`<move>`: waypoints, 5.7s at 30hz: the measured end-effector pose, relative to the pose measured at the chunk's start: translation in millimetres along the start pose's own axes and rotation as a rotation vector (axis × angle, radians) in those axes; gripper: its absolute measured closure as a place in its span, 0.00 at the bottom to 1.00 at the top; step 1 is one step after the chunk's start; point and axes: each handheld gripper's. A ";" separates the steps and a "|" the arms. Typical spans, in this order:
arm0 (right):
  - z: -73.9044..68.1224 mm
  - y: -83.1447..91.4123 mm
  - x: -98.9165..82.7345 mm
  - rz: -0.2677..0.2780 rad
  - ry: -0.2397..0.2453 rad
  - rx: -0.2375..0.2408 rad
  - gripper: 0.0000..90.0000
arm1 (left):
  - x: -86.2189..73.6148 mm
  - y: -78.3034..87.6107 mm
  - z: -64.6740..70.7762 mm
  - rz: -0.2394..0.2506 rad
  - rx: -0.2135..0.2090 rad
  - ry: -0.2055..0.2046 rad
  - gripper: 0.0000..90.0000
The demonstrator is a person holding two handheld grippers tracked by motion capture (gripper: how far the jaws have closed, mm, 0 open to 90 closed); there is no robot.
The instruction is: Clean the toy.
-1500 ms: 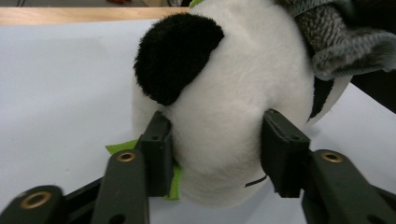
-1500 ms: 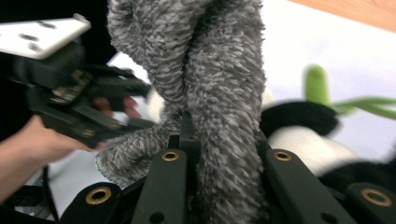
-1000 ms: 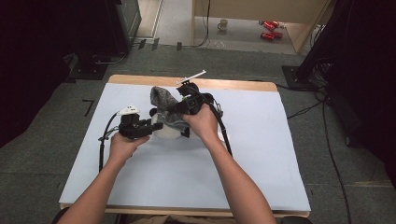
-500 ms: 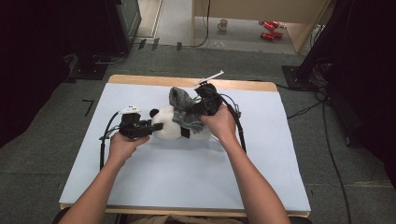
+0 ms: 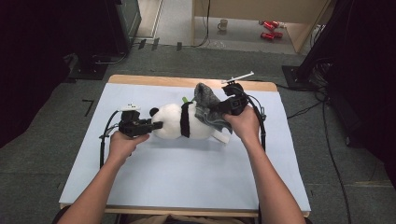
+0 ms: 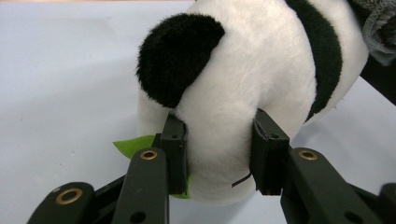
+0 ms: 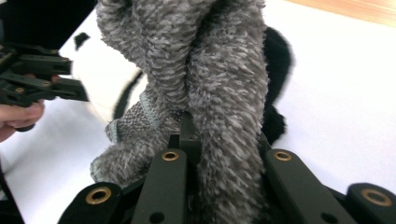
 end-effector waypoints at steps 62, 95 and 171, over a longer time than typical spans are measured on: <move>11.0 0.7 7.1 -0.013 -0.056 -0.027 0.86 | 4.0 1.0 -1.2 -0.002 0.002 0.054 0.71; -69.7 -4.1 19.0 0.034 0.121 0.127 0.86 | 5.8 6.4 4.4 -0.067 -0.043 0.165 0.74; -78.5 -87.8 45.2 -0.080 0.109 0.117 0.86 | -8.9 -14.1 9.2 0.002 0.026 -0.093 0.71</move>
Point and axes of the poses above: each handheld gripper's, and its own axes: y roughly backward along the jaws, x roughly out of its top, z roughly to its right, and after that the axes turned 9 degrees about y, right-handed
